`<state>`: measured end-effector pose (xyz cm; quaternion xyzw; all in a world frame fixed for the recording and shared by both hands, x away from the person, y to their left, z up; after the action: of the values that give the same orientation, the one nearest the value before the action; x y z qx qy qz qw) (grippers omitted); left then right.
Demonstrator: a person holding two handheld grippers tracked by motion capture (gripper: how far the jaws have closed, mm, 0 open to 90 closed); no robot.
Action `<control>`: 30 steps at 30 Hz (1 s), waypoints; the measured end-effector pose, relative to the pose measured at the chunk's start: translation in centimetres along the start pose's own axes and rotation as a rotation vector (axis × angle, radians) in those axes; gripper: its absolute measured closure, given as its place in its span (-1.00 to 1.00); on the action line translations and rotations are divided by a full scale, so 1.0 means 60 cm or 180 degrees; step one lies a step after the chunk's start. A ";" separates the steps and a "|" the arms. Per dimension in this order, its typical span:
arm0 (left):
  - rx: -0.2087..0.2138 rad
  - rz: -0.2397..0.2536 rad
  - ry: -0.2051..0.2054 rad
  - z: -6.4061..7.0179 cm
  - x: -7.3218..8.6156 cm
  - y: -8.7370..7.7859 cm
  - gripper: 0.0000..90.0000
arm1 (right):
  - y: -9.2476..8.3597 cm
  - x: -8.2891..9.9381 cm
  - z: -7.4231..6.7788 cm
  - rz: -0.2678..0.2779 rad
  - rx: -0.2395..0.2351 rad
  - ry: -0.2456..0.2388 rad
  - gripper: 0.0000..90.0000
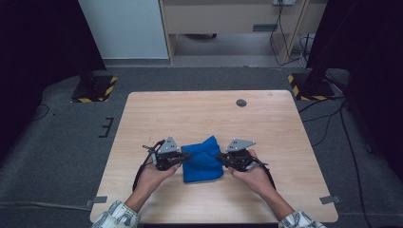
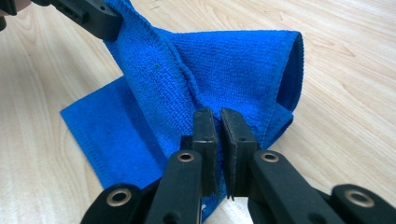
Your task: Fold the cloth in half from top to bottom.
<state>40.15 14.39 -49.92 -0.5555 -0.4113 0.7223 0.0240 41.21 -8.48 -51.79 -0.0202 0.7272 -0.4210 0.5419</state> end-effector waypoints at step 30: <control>0.0129 -0.0151 -0.0065 0.012 0.045 0.006 0.89 | -0.004 0.005 -0.020 -0.0028 -0.0158 0.0004 0.65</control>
<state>38.68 15.07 -52.24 -0.5375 -0.4099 0.7354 0.0482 40.02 -8.07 -51.80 -0.0365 0.7376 -0.4052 0.5389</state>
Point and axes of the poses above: each handheld gripper's, and its own axes: y roughly forward along the jaws, x roughly out of its underside, z roughly to its right, the point moved 4 cm from there along y, roughly forward along the jaws, and after that the axes turned 4 degrees about -z, right-handed, at the moved point
